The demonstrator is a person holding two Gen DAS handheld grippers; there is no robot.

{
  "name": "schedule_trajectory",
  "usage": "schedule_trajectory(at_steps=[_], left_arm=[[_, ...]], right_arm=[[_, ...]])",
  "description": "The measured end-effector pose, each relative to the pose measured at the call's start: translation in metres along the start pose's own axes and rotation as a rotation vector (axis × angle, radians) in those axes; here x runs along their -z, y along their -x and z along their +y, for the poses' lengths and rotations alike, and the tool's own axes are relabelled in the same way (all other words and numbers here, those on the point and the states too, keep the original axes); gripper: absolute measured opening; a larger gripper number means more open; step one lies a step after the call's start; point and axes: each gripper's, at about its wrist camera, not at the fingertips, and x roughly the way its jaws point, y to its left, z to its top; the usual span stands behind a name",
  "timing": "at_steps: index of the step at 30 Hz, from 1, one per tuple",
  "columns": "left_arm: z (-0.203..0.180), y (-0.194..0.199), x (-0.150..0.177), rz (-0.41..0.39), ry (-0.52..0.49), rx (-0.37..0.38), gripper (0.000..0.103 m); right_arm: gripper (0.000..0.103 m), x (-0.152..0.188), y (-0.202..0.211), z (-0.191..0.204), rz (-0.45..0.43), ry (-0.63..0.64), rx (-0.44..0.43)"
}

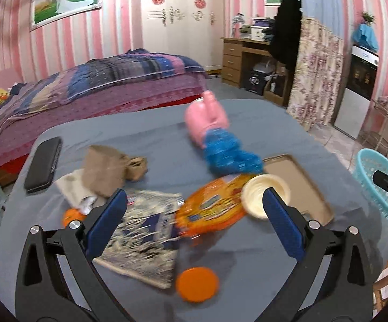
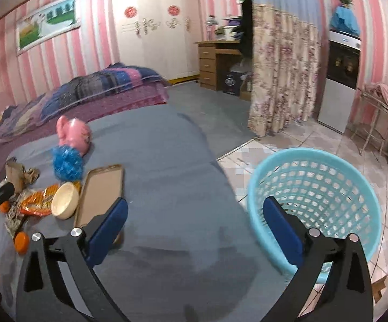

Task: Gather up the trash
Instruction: 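Grasp the black-and-white printed snack wrapper with the left tool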

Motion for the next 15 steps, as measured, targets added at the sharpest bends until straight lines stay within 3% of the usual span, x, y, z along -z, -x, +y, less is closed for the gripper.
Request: schedule_trajectory(at_steps=[5, 15], left_arm=[[0.035, 0.001, 0.013, 0.009, 0.022, -0.059, 0.097], [0.079, -0.003, 0.037, 0.08, 0.082, -0.067, 0.097]], right_arm=[[0.098, 0.008, -0.01, 0.028, 0.031, 0.041, -0.058], [0.098, 0.025, -0.023, 0.074, 0.085, 0.135, -0.08]])
